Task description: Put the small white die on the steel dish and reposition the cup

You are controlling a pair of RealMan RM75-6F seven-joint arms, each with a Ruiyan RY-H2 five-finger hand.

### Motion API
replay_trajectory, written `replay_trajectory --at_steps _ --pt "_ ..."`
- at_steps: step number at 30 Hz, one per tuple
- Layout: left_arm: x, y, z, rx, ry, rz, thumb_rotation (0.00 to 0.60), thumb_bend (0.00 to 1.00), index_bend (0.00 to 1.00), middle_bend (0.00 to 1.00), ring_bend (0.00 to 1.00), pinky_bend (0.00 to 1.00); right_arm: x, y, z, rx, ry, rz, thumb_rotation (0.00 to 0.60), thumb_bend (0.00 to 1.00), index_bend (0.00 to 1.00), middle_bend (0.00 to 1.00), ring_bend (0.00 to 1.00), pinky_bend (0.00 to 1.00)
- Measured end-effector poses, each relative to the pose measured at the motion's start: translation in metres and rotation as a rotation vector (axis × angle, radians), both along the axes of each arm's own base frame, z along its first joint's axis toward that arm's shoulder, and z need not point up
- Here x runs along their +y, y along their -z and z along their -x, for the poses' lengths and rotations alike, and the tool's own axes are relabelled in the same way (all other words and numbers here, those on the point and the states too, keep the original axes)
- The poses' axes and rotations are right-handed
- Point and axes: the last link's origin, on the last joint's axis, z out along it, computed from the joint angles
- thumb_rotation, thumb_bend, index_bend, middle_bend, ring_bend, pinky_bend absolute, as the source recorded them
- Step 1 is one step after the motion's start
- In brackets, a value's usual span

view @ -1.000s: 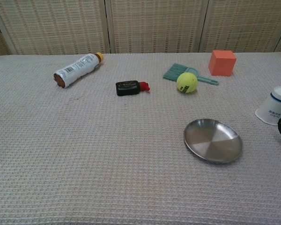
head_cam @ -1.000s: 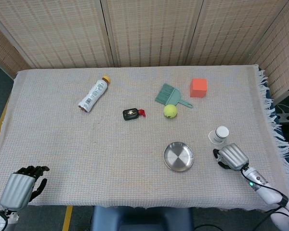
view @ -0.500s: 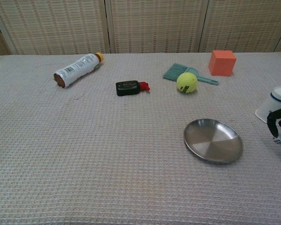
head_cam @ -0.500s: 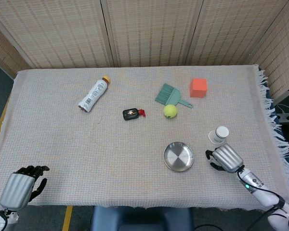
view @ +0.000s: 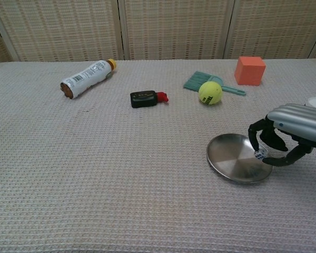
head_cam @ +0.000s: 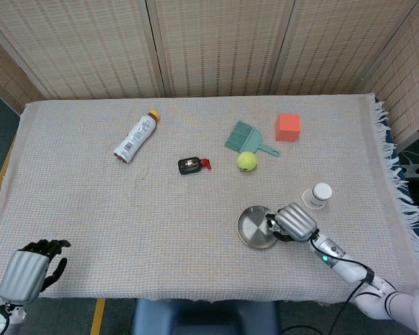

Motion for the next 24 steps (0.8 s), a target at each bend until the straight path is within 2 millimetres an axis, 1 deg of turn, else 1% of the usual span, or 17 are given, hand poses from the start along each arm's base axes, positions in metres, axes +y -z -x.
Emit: replay_trajectory --at_steps 2,5,6,7,8,11,13,14,17,19,21,24 --pt "0.000 0.000 0.000 -0.002 -0.001 -0.001 0.600 0.39 0.41 0.52 0.49 0.64 -0.001 0.001 -0.003 -0.033 0.006 -0.008 0.600 0.07 0.43 0.60 0.48 0.84" --pt "0.000 0.000 0.000 -0.002 0.000 0.000 0.600 0.39 0.41 0.52 0.49 0.64 -0.004 -0.001 -0.007 -0.088 0.002 -0.013 0.600 0.06 0.38 0.46 0.31 0.73" --pt "0.000 -0.001 0.000 -0.002 0.000 0.000 0.600 0.39 0.41 0.52 0.49 0.64 -0.004 -0.003 -0.009 -0.103 -0.006 -0.008 0.600 0.06 0.36 0.43 0.28 0.70" --pt "0.000 0.000 0.000 -0.002 0.000 0.000 0.600 0.39 0.41 0.52 0.49 0.64 -0.005 -0.005 -0.010 -0.109 -0.014 -0.001 0.600 0.06 0.35 0.39 0.23 0.65" --pt "0.000 0.000 0.000 -0.002 0.001 0.000 0.600 0.39 0.41 0.52 0.49 0.64 -0.006 -0.007 -0.010 -0.113 -0.023 0.010 0.600 0.06 0.35 0.37 0.21 0.61" --pt "0.000 -0.001 0.000 -0.005 0.001 -0.001 0.600 0.39 0.41 0.52 0.49 0.64 -0.010 -0.015 -0.010 -0.101 -0.046 0.061 0.600 0.06 0.35 0.36 0.19 0.52" --pt "-0.001 -0.001 0.000 -0.005 0.001 -0.002 0.600 0.39 0.41 0.52 0.49 0.64 -0.015 -0.021 -0.006 -0.070 -0.057 0.110 0.600 0.06 0.34 0.32 0.15 0.42" --pt "0.000 -0.001 0.000 -0.005 0.001 -0.001 0.600 0.39 0.41 0.52 0.49 0.64 -0.018 -0.024 -0.004 -0.052 -0.058 0.133 0.600 0.06 0.33 0.31 0.13 0.39" --pt "0.000 0.000 0.000 -0.001 -0.001 0.001 0.600 0.39 0.41 0.52 0.49 0.64 -0.027 -0.034 0.006 0.009 -0.027 0.190 0.600 0.06 0.23 0.19 0.02 0.23" --pt "0.000 0.000 0.000 0.002 -0.002 0.004 0.600 0.39 0.41 0.52 0.49 0.64 -0.032 -0.039 0.014 0.045 0.010 0.199 0.600 0.05 0.18 0.14 0.00 0.16" --pt "0.000 0.001 0.000 0.004 -0.002 0.006 0.600 0.39 0.41 0.52 0.49 0.64 -0.037 -0.045 0.023 0.071 0.055 0.203 0.600 0.04 0.14 0.11 0.00 0.12" --pt "0.000 0.001 0.000 0.006 -0.002 0.008 0.600 0.39 0.41 0.52 0.49 0.64 -0.043 -0.051 0.032 0.071 0.102 0.211 0.600 0.04 0.12 0.11 0.00 0.11"
